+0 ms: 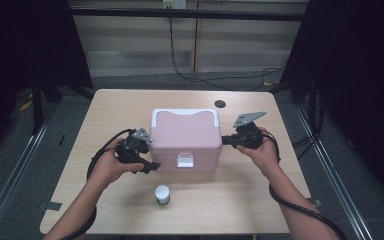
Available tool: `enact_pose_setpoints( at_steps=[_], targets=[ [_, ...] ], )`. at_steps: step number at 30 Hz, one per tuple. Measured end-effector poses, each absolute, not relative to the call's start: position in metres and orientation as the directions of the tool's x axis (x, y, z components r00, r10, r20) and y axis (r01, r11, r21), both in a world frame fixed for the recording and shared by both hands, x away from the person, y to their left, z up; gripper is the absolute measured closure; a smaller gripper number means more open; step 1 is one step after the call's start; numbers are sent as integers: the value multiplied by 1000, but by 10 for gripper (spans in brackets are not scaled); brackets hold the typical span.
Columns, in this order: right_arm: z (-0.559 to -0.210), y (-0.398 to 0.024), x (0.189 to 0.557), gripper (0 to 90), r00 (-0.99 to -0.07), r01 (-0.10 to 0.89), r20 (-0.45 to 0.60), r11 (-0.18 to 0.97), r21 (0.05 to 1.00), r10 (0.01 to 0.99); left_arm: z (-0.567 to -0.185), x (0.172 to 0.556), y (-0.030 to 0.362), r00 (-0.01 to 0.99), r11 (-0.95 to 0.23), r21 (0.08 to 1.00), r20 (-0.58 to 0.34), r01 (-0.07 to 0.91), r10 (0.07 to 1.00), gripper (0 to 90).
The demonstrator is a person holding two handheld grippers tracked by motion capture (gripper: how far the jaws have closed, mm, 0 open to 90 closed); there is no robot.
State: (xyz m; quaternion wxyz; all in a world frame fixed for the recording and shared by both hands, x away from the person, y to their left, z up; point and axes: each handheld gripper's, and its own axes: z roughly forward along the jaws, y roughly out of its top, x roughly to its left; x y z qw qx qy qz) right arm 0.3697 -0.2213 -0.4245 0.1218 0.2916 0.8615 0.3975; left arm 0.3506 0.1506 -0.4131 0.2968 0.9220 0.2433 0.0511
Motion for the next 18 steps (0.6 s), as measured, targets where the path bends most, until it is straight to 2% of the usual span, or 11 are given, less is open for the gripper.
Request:
enact_pose_setpoints(
  at_steps=[7,12,18],
  targets=[
    [-412,-227,366,884,-798,411,40,495,766,601,-408,354,159,841,-688,534,-88,492,534,262],
    [-394,-234,359,900,-797,413,51,481,773,602,-401,359,168,803,-666,498,-115,556,584,262],
    [-368,-241,352,900,-790,419,69,454,787,609,-391,362,173,783,-647,487,-137,586,606,260]
  ],
)
